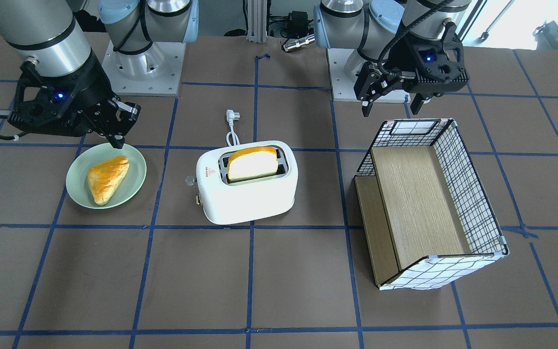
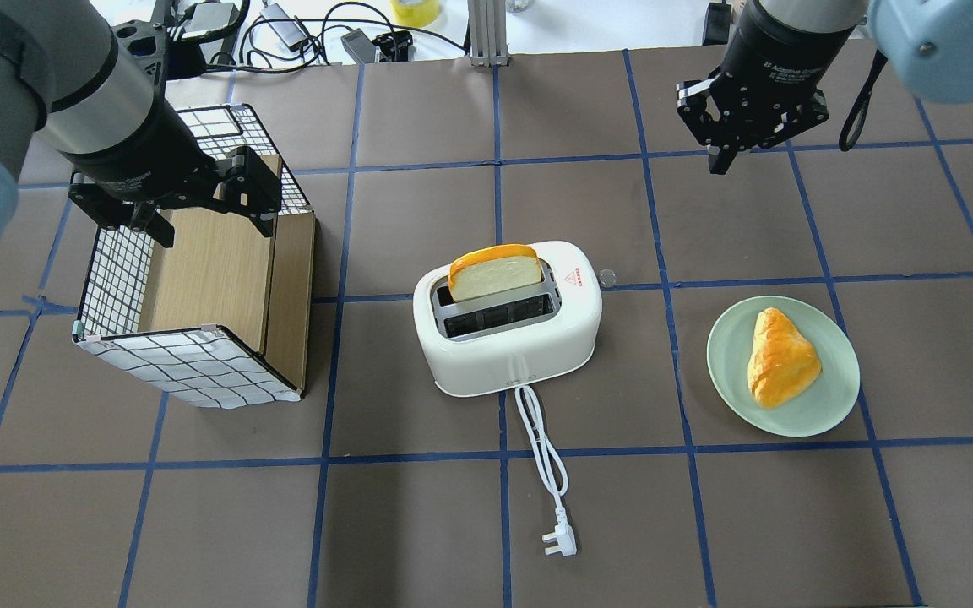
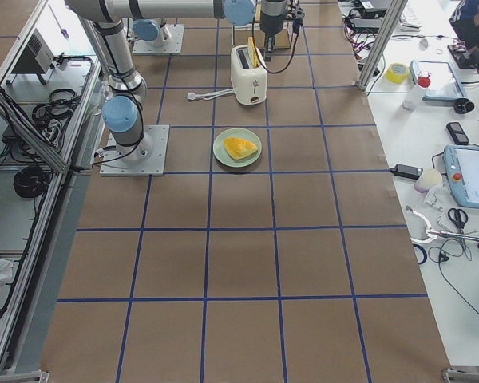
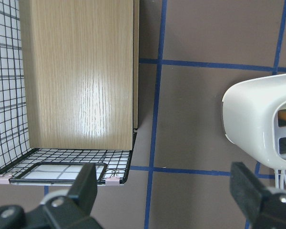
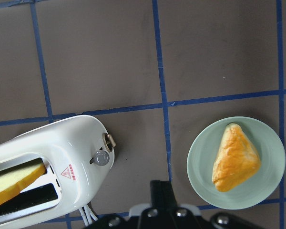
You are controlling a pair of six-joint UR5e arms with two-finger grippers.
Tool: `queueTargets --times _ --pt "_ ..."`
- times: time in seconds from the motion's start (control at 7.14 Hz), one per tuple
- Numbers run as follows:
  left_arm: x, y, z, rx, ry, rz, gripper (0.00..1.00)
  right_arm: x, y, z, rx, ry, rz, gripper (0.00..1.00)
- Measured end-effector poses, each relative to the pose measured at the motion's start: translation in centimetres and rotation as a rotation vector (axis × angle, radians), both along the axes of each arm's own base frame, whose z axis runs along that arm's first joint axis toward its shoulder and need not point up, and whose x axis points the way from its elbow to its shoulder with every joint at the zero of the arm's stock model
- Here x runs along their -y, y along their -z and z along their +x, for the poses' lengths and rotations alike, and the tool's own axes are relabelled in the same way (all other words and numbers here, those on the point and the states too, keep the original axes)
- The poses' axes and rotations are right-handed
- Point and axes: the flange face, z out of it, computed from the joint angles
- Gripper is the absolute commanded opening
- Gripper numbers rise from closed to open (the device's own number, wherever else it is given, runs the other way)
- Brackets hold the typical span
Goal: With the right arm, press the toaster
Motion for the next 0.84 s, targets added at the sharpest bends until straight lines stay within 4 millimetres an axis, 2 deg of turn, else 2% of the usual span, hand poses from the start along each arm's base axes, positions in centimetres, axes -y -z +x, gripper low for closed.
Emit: queueTargets --times 0.14,0.84 --pt "0.00 0.00 0.00 0.000 0.000 0.000 1.00 0.02 -0.13 0.03 -0.032 0.001 0.003 1.00" --pt "0.00 0.00 -0.01 -0.001 0.000 0.000 1.00 0.23 0.00 0.21 -0.056 -0.013 -0.010 1.00"
